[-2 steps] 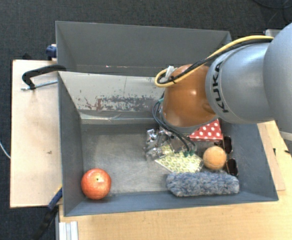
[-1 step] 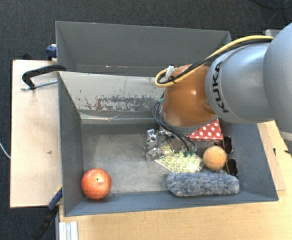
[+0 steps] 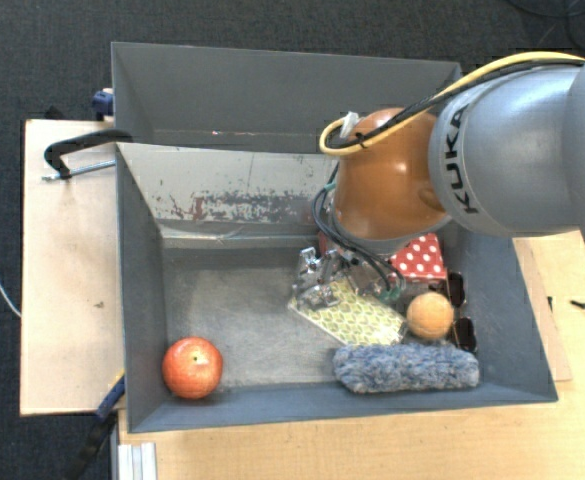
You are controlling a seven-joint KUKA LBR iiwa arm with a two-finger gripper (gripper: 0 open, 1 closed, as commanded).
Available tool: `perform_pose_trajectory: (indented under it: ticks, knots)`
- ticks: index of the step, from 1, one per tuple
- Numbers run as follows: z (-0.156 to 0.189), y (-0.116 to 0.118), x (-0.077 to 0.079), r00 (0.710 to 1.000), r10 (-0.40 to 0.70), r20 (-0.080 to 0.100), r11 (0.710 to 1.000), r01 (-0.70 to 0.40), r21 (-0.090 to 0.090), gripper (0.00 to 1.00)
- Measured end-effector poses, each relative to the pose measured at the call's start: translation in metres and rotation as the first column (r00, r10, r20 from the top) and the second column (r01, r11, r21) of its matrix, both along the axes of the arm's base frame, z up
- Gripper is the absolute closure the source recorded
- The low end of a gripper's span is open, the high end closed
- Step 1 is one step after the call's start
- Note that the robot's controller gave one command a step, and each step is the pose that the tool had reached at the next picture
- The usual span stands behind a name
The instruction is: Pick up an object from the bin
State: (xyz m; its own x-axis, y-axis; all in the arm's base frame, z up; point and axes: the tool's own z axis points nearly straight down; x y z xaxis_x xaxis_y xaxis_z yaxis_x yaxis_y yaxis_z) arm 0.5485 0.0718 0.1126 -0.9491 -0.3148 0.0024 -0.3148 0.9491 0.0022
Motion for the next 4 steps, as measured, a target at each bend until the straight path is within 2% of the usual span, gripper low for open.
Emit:
perform_pose_trajectory:
  ticks: [1, 2, 3, 4]
  knots:
    - [0.061, -0.001, -0.004, 0.999, 0.036, 0.005, 0.999, -0.036, 0.001, 1.00]
    - [0.121, 0.006, -0.012, 1.000, -0.021, 0.005, 1.000, 0.021, 0.001, 1.00]
    - [0.003, -0.032, 0.013, 0.999, 0.050, 0.009, 0.999, -0.050, 0.000, 0.00]
    - [-0.034, -0.043, 0.026, 0.996, 0.082, 0.027, 0.997, -0.082, 0.003, 1.00]
